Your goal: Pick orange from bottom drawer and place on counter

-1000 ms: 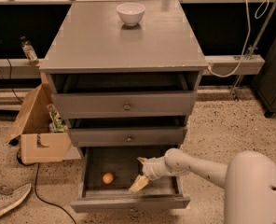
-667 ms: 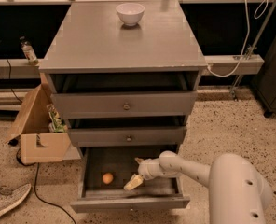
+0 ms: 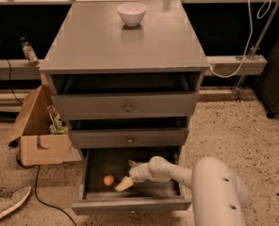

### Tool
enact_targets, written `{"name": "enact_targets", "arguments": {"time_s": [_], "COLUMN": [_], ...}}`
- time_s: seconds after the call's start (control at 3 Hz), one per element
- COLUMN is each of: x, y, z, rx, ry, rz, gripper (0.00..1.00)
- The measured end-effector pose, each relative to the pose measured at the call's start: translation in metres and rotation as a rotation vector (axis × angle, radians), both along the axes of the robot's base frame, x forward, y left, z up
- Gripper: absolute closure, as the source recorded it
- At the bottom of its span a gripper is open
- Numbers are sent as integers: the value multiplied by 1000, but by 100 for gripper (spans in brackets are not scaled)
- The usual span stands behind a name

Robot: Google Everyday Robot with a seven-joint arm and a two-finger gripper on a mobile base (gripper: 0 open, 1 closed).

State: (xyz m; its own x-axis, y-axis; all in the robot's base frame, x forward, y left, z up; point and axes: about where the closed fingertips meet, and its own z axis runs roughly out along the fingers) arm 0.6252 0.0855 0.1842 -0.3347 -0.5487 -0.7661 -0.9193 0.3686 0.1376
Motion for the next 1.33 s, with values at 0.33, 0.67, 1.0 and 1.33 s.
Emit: {"name": "enact_targets", "arguments": {"time_s": [0.33,0.67,1.0,1.33], "x": [2,3,4,4], "y": [23,42,58,73], "z": [-14,-26,-36,-46], "rx": [3,22,31,47], "ry": [-17,-29,-34,-26], "rz": [25,45,67,84], "gripper": [0,0,0,3]}}
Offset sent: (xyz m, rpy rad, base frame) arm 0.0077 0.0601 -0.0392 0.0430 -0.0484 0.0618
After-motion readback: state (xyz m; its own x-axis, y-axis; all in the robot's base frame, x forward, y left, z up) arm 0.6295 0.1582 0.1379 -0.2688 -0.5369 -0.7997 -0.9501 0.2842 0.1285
